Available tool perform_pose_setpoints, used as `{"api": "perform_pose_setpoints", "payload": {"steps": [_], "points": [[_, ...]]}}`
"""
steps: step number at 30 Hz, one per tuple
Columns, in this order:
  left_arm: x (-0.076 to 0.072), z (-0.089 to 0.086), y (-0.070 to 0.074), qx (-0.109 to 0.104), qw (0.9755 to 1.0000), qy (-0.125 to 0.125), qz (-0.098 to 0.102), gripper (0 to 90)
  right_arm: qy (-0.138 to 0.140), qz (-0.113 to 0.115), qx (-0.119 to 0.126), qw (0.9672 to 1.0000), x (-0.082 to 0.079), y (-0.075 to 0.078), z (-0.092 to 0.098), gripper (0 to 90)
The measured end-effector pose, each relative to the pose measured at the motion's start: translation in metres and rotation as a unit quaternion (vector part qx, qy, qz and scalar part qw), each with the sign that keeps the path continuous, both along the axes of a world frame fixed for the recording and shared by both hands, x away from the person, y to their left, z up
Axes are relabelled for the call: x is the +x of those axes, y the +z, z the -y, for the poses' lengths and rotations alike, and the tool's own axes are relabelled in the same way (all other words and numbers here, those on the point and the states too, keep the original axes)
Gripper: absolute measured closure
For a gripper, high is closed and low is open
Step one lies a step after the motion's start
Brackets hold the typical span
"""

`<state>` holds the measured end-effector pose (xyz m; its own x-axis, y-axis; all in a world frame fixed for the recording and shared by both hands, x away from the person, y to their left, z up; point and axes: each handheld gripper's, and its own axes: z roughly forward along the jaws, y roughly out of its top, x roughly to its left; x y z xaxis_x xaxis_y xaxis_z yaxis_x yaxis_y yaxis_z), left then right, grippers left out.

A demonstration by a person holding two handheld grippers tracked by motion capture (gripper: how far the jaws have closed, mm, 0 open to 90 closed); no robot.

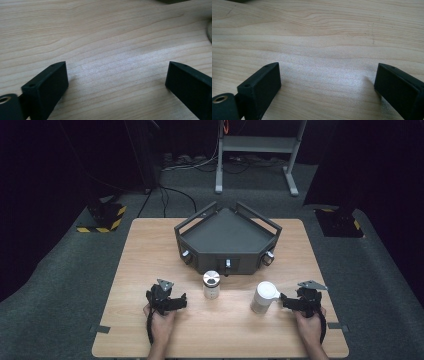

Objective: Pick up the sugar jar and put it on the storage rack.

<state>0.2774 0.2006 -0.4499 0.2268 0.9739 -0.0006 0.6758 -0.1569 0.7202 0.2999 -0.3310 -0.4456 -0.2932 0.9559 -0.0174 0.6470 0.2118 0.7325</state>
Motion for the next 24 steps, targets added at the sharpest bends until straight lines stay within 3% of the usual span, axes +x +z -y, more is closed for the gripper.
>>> {"api": "perform_pose_setpoints", "payload": {"steps": [17, 24], "points": [[0.0034, -0.002, 0.0021, 0.003, 0.9998, -0.016, -0.007, 0.1, 0.0, 0.0, 0.0, 1.0, 0.0001, 0.0001, 0.0001, 6.6], [0.0033, 0.0026, 0.0065, 0.001, 0.9984, -0.053, -0.019, 0.1, 0.0, 0.0, 0.0, 1.0, 0.0, 0.0001, 0.0, 6.6]]}}
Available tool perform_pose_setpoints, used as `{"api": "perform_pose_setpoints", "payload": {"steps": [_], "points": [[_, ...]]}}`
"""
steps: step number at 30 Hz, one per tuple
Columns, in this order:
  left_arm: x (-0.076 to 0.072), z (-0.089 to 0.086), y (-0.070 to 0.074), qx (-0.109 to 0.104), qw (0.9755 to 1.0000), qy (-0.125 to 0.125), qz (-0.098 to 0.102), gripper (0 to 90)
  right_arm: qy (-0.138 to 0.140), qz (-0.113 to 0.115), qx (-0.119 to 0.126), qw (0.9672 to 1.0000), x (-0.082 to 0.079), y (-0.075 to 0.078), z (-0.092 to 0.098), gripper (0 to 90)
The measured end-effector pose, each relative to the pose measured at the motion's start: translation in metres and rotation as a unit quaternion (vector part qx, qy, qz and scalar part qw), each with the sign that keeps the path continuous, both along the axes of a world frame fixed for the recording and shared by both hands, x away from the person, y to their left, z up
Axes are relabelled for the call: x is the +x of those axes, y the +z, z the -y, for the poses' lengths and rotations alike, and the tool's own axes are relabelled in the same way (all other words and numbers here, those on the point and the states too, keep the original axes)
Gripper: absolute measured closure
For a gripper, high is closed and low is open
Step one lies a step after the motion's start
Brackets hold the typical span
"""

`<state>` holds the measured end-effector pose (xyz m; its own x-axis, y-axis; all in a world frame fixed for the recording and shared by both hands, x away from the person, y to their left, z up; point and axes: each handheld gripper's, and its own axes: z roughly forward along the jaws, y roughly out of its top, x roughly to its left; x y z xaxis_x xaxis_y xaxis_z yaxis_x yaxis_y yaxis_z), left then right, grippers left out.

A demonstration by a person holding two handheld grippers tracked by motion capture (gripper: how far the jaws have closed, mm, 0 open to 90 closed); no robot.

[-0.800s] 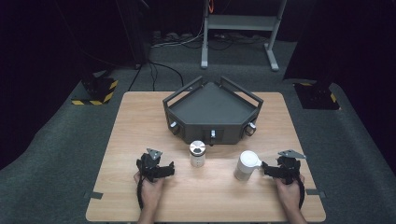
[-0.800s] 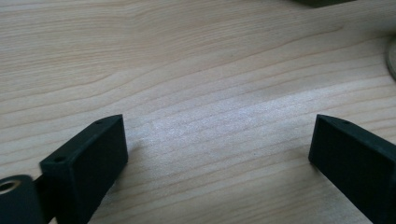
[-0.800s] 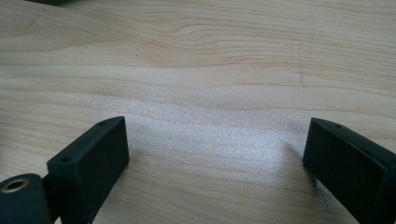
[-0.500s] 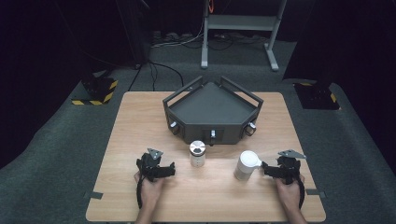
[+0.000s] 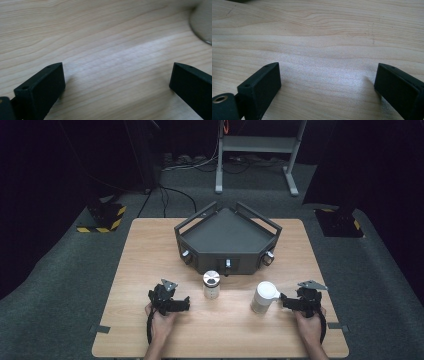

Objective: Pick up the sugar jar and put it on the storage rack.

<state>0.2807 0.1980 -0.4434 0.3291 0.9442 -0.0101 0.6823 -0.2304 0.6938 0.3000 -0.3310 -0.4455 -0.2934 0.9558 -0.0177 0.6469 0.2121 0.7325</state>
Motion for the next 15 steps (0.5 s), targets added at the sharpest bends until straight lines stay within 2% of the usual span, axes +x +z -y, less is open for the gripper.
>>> {"api": "perform_pose_setpoints", "payload": {"steps": [4, 7, 10, 14, 15], "points": [[-0.001, 0.007, 0.002, -0.004, 0.9995, -0.03, 0.002, 0.1, 0.0, 0.0, 0.0, 1.0, 0.0, 0.0, 0.0, 6.6], [-0.001, 0.011, 0.004, -0.008, 0.999, -0.043, 0.006, 0.1, 0.0, 0.0, 0.0, 1.0, 0.0, 0.0, 0.0, 6.6], [0.0, 0.018, 0.008, -0.012, 0.9973, -0.072, 0.01, 0.1, 0.0, 0.0, 0.0, 1.0, 0.0, 0.0, 0.0, 6.6], [0.006, 0.026, 0.012, -0.019, 0.9953, -0.095, 0.003, 0.1, 0.0, 0.0, 0.0, 1.0, 0.0, 0.0, 0.0, 6.6], [-0.014, 0.052, -0.024, -0.168, 0.9832, 0.024, 0.068, 0.1, 0.0, 0.0, 0.0, 1.0, 0.0, 0.0, 0.0, 6.6]]}}
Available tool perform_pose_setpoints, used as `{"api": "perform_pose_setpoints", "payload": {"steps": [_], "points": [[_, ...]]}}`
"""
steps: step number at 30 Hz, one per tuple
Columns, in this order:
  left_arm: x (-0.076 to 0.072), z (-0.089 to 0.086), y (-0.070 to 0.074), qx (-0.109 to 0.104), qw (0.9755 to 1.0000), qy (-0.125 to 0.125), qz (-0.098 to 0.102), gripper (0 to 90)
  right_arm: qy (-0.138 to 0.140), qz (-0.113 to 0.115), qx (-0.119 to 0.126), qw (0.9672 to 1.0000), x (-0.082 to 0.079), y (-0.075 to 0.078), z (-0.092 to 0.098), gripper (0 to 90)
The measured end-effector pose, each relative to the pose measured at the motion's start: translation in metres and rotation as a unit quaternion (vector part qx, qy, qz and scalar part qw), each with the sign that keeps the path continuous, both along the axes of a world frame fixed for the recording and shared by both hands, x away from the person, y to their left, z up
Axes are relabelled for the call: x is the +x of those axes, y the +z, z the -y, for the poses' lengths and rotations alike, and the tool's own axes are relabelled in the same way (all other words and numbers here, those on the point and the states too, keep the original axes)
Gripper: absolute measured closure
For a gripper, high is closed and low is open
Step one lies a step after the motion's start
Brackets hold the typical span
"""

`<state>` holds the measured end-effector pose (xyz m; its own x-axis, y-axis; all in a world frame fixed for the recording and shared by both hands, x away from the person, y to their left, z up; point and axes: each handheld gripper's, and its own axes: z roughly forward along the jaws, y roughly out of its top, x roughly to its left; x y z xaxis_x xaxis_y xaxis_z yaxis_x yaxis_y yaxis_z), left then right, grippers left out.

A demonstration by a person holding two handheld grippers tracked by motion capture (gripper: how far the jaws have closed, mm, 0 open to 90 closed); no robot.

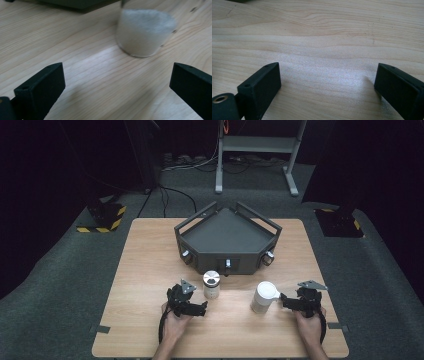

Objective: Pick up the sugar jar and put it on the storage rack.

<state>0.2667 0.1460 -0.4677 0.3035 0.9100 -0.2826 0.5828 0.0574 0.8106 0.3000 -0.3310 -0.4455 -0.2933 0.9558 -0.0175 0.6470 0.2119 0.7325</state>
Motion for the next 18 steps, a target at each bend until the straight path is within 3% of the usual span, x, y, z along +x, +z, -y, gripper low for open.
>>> {"api": "perform_pose_setpoints", "payload": {"steps": [8, 14, 18], "points": [[0.009, 0.012, 0.0, -0.007, 0.9998, -0.017, -0.002, 0.2, 0.0, 0.0, 0.0, 1.0, 0.0, 0.0, 0.0, 6.6], [0.015, 0.017, -0.003, -0.031, 0.9995, -0.009, -0.001, 1.1, 0.0, 0.0, 0.0, 1.0, 0.0, 0.0, 0.0, 6.6], [0.018, 0.024, -0.004, -0.034, 0.9994, -0.008, 0.008, 2.8, 0.0, 0.0, 0.0, 1.0, 0.0, 0.0, 0.0, 6.6]]}}
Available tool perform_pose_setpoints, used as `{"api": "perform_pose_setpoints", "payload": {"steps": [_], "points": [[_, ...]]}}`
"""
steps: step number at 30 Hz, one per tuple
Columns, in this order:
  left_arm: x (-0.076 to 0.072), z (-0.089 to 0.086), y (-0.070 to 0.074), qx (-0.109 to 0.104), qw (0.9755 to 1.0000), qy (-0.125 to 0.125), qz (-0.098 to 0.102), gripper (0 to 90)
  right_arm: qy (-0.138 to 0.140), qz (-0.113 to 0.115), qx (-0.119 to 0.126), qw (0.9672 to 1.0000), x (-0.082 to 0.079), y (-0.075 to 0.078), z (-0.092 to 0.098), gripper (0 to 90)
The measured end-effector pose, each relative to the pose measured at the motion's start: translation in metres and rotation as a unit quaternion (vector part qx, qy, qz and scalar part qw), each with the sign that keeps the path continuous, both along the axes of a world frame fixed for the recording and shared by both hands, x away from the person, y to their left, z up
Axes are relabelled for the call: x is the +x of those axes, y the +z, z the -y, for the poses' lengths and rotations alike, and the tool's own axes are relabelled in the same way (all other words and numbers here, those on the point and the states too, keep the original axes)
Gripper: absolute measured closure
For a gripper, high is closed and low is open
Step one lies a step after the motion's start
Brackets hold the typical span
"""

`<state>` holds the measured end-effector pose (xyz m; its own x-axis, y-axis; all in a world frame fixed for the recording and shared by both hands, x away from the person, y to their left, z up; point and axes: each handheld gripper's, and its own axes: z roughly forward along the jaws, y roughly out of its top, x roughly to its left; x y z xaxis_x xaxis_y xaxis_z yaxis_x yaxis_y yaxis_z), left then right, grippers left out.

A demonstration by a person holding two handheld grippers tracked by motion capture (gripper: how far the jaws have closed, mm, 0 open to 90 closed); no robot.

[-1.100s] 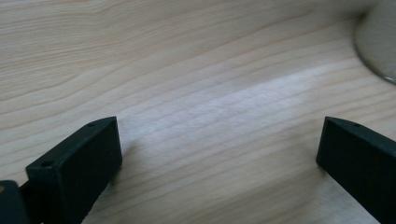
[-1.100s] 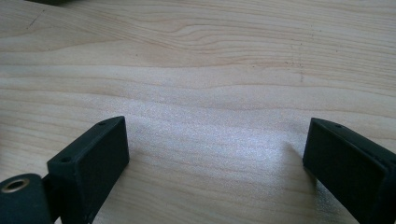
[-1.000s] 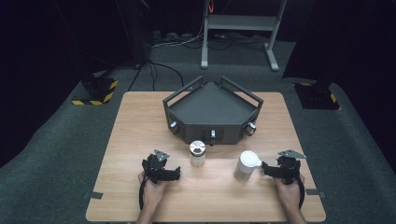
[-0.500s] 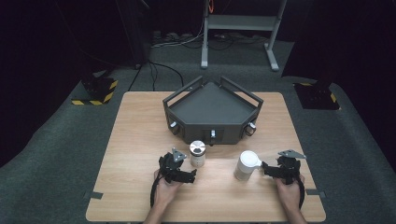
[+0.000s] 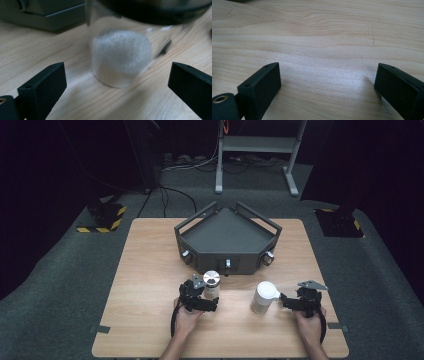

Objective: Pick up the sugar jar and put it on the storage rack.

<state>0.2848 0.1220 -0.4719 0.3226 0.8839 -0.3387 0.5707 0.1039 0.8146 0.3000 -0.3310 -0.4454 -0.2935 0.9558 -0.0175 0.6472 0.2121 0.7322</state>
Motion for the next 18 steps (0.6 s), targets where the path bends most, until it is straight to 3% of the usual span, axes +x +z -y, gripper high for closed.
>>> {"api": "perform_pose_setpoints", "payload": {"steps": [1, 2, 5, 6, 8, 9, 18], "points": [[0.001, 0.001, 0.001, 0.004, 1.0, -0.002, 0.0, 3.5, 0.0, 0.0, 0.0, 1.0, 0.0, 0.0, 0.0, 6.6], [0.009, -0.007, 0.012, 0.054, 0.9976, -0.042, -0.011, 4.2, 0.0, 0.0, 0.0, 1.0, 0.0, 0.0, 0.0, 6.6], [0.011, -0.004, 0.012, 0.054, 0.9976, -0.042, -0.009, 6.9, 0.0, 0.0, 0.0, 1.0, 0.0, 0.0, 0.0, 6.6], [0.027, -0.015, 0.036, 0.163, 0.9785, -0.122, -0.034, 7.7, 0.0, 0.0, 0.0, 1.0, 0.0, 0.0, 0.0, 6.6], [0.029, -0.012, 0.035, 0.163, 0.9786, -0.121, -0.033, 9.2, 0.0, 0.0, 0.0, 1.0, 0.0, 0.0, 0.0, 6.6], [0.026, -0.009, 0.029, 0.146, 0.9835, -0.104, -0.024, 10.1, 0.0, 0.0, 0.0, 1.0, 0.0, 0.0, 0.0, 6.6], [0.027, 0.001, 0.025, 0.14, 0.9868, -0.081, -0.015, 17.1, 0.0, 0.0, 0.0, 1.0, 0.0, 0.0, 0.0, 6.6]]}}
